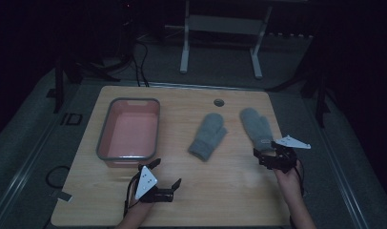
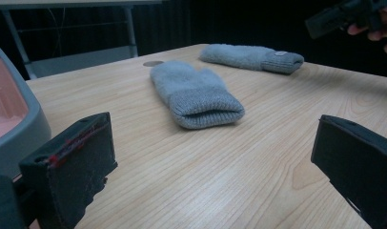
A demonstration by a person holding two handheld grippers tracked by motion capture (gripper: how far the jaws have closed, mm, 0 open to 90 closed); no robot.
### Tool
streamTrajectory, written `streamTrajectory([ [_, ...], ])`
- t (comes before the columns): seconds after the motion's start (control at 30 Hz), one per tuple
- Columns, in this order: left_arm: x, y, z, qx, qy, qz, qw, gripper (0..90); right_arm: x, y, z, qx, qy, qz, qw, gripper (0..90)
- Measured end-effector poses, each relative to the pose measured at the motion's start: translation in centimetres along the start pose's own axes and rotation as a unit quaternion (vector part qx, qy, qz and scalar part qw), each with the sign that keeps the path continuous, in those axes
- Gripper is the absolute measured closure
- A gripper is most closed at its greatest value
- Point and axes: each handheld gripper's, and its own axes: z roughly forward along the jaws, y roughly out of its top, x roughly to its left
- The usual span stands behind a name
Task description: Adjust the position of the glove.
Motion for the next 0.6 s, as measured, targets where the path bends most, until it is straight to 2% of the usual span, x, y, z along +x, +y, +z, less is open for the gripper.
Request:
streamTrajectory([
  [0.03, 0.0, 0.0, 0.0, 0.0, 0.0, 0.0, 1.0, 1.3, 0.1, 0.3, 0.2, -0.003, 0.006, -0.002, 1.0, 14.6],
  [0.07, 0.0, 0.0, 0.0, 0.0, -0.001, -0.001, 1.0, 1.3, 0.5, 1.0, 0.8, -0.002, 0.014, -0.014, 0.9998, 14.6],
  [0.17, 0.0, 0.0, 0.0, 0.0, -0.002, -0.001, 1.0, 1.3, 0.7, 1.5, 1.3, 0.0, 0.018, -0.026, 0.9995, 14.6],
  [0.23, 0.0, 0.0, 0.0, 0.0, -0.001, -0.001, 1.0, 1.3, 1.2, 2.2, 2.2, 0.012, 0.026, -0.052, 0.9983, 14.5],
  [0.3, 0.0, 0.0, 0.0, 0.0, -0.002, -0.001, 1.0, 1.3, 1.4, 2.6, 2.8, 0.009, 0.039, -0.056, 0.9976, 14.5],
  [0.4, 0.0, 0.0, 0.0, 0.0, -0.003, -0.002, 1.0, 1.3, 1.6, 2.9, 3.5, 0.011, 0.041, -0.063, 0.9971, 14.4],
  [0.43, 0.1, 0.0, 0.0, 0.0, -0.002, -0.003, 1.0, 1.3, 1.8, 3.3, 4.3, 0.014, 0.054, -0.069, 0.996, 13.8],
  [0.47, 0.1, 0.0, 0.0, 0.0, -0.003, -0.004, 1.0, 1.3, 1.8, 3.3, 4.3, 0.014, 0.054, -0.069, 0.996, 13.8],
  [0.53, 0.1, 0.0, 0.0, 0.0, -0.003, -0.004, 1.0, 1.3, 2.2, 3.8, 5.7, 0.018, 0.066, -0.086, 0.994, 13.6],
  [0.57, 0.1, 0.0, 0.0, 0.0, -0.003, -0.004, 1.0, 1.3, 2.2, 3.8, 5.7, 0.018, 0.066, -0.086, 0.994, 13.6],
  [0.6, 0.1, 0.0, 0.0, 0.001, -0.003, -0.004, 1.0, 1.3, 2.6, 4.1, 6.5, 0.018, 0.072, -0.086, 0.9935, 13.7],
])
